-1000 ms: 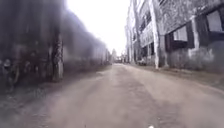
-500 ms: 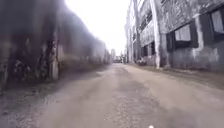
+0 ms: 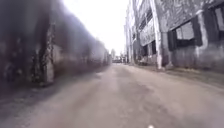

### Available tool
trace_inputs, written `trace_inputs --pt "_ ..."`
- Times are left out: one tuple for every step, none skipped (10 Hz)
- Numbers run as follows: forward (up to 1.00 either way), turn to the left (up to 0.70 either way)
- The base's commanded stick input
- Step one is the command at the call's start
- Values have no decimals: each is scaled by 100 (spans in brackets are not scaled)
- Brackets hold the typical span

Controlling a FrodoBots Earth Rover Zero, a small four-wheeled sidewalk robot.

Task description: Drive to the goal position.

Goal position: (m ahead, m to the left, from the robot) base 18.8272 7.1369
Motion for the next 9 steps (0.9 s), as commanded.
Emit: trace_inputs --pt "50 0" --pt "50 0" --pt "50 0" --pt "50 0" --pt "50 0" --pt "50 0" --pt "50 0" --pt "50 0" --pt "50 0"
